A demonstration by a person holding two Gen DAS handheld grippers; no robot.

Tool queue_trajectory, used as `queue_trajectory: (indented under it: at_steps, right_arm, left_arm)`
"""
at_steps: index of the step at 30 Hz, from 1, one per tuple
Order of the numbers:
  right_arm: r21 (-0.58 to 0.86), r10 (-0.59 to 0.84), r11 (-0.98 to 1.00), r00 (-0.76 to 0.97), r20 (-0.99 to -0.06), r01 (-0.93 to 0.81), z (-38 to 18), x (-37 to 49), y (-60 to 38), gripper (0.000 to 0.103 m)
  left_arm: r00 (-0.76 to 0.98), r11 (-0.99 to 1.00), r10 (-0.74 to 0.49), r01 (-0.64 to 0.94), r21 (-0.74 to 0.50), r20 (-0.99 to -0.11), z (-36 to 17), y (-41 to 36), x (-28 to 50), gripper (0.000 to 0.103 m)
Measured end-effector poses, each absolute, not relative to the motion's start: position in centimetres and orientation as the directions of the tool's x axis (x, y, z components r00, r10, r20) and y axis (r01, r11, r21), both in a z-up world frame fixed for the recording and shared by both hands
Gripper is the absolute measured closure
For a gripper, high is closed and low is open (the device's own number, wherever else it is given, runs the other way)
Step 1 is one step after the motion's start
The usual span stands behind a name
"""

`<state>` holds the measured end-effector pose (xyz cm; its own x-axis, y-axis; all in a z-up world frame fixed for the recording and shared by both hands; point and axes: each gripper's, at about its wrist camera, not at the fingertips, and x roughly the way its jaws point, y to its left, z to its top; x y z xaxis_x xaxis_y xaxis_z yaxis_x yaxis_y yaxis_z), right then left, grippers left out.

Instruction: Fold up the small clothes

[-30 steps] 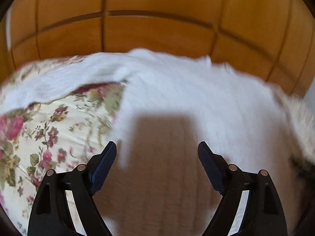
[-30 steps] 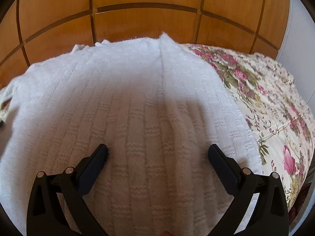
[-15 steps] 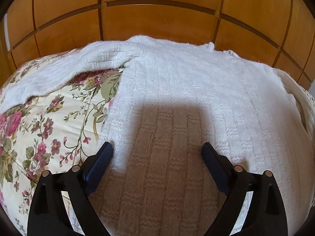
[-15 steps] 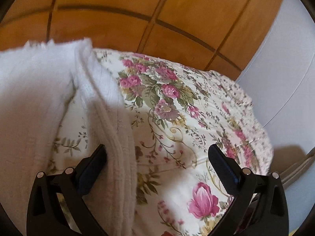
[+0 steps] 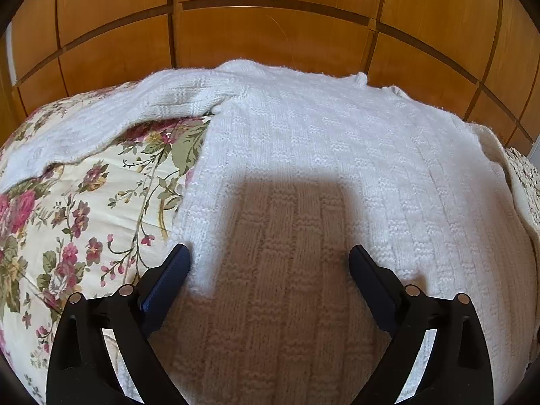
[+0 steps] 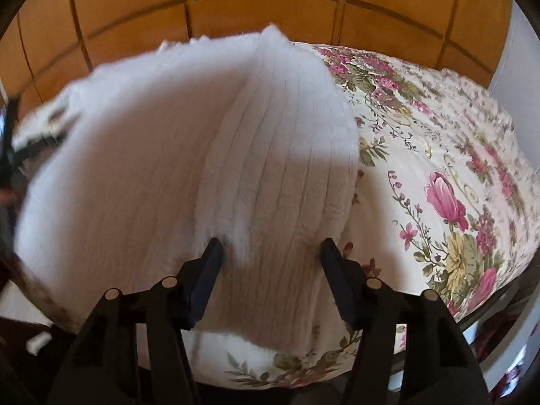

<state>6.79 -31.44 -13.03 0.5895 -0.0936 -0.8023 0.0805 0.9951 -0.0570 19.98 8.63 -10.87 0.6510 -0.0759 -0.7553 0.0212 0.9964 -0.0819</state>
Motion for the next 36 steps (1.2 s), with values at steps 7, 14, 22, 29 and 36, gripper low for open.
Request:
queue_trajectory:
  at_steps: [7, 14, 22, 29, 36]
  right_arm:
    - [-0.004, -0.051, 0.997, 0.578, -0.814, 0.083, -12.7, 7.9, -33.3, 0.081]
    - [0.238, 0.121, 0.963, 0.583, -0.803, 0.129, -10.8, 8.5, -36.5, 0.097]
    - [0.253, 0.137, 0.961, 0.600, -0.788, 0.113, -9.8, 7.6, -34.7, 0.037]
    - [-0.014, -0.050, 0.998, 0.557, -0.829, 0.069, -13.1, 8.2, -30.7, 0.060]
    - [0.123, 0.060, 0.989, 0.550, -0.833, 0.079, -11.1, 8.8, -31.7, 0.096]
  left_arm:
    - [0.651, 0.996, -0.075, 0.021, -0.081, -0.755, -10.9, 8.6, 20.0, 0.007]
    - [0.651, 0.996, -0.078, 0.021, -0.084, -0.755, -11.0, 8.6, 20.0, 0.007]
    - [0.650, 0.997, -0.066, 0.018, -0.071, -0.757, -11.0, 8.5, 20.0, 0.005]
    - [0.644, 1.000, -0.028, 0.011, -0.027, -0.765, -11.4, 7.8, 20.1, 0.004]
    - [0.643, 1.000, -0.027, 0.010, -0.027, -0.766, -11.4, 8.0, 20.0, 0.004]
